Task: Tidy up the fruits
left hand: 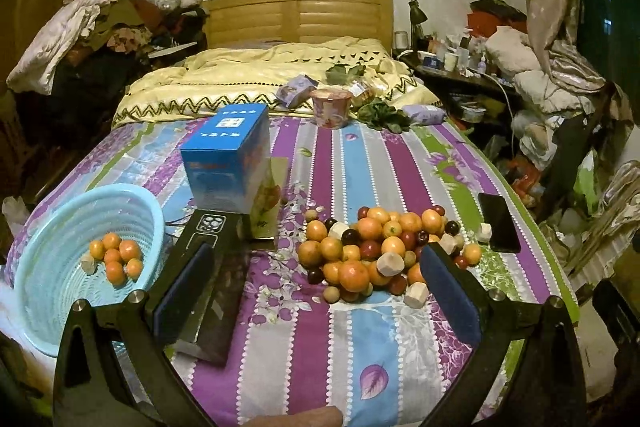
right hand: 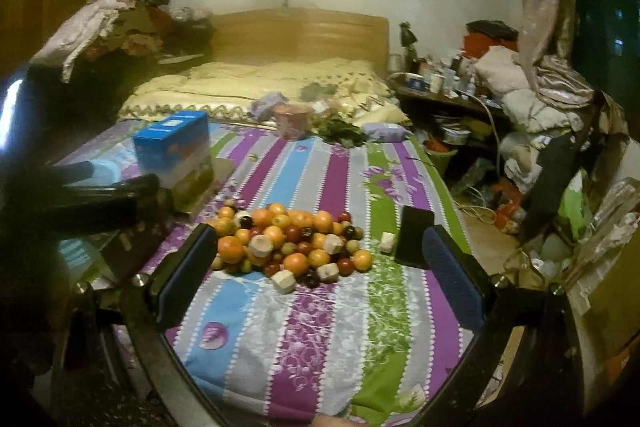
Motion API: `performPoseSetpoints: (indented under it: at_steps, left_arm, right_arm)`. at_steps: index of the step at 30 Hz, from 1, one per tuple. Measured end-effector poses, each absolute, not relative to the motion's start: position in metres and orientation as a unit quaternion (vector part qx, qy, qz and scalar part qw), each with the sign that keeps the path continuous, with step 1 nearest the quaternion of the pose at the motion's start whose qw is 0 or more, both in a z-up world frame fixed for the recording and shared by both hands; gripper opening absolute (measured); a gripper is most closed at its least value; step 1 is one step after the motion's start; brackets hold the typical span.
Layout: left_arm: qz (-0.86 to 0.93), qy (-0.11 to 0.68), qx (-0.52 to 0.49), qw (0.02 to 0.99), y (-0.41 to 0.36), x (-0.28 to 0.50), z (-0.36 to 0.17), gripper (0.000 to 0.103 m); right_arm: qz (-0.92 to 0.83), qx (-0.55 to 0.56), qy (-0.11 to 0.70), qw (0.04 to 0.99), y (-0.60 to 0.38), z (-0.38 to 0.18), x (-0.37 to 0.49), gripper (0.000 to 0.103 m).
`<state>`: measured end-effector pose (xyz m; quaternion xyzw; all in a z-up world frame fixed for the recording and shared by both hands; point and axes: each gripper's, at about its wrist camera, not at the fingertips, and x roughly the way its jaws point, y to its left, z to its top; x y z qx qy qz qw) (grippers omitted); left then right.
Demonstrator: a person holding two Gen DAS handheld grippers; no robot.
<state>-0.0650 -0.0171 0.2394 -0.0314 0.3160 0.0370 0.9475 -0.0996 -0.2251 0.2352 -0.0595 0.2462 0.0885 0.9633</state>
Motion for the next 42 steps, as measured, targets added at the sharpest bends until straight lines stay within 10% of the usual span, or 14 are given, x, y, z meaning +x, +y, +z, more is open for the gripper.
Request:
performPoseSetpoints:
  at_steps: [42]
  left_arm:
    - [0.044, 0.335, -0.048, 0.940, -0.004, -0.073, 0.241, 0.103]
  right_arm:
    - [0.144, -0.039, 0.268, 0.952, -0.195, 0.237, -0.104, 0.103]
